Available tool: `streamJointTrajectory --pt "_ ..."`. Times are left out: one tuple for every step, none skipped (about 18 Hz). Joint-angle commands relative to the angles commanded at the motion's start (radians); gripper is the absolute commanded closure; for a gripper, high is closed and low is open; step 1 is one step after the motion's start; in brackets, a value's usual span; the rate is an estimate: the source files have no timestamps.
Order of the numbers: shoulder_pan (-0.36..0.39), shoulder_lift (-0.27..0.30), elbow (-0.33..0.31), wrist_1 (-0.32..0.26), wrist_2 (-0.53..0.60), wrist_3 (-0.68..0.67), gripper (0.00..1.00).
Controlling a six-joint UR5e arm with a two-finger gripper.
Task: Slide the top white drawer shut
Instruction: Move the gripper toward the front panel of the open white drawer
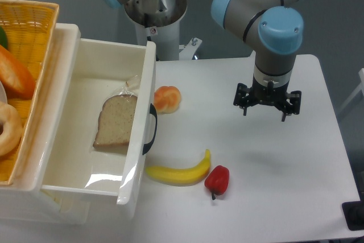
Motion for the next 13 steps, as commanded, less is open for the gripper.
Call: streamJointTrajectory --pt "0.0 -0.003 -0.002 0.0 0.0 -0.021 0.0" --pt "0.0 -0.005 -0.002 0.0 0.0 -0.038 0.0" --pt "0.0 -0.009 -0.002 -0.002 -0.008 -0.064 0.0" --pt "0.0 -0.012 -0.002 -0.003 -0.012 -0.101 0.0" --pt "-0.006 -0.018 -0.003 -0.005 -0.027 -0.144 0.0" --pt "-0.017 -0.031 0.0 -0.003 -0.047 -0.184 0.0" --pt "-0.026 -0.032 0.0 -0.003 -0.066 -0.218 0.0" --pt "-0.037 -0.035 0.0 -0.003 -0.095 -0.244 0.0" --pt "-0.044 -0.04 0.0 -0.003 -0.132 -0.267 0.0" --pt "-0.048 -0.04 -0.002 -0.005 -0.161 -0.276 0.0" --pt "-0.058 -0.044 -0.003 -0.005 -0.178 -0.278 0.0" --pt "-0.078 -0.049 -0.003 -0.006 -0.179 -0.278 0.0" --pt "-0.089 -0.051 -0.003 -0.006 -0.182 -0.278 0.0"
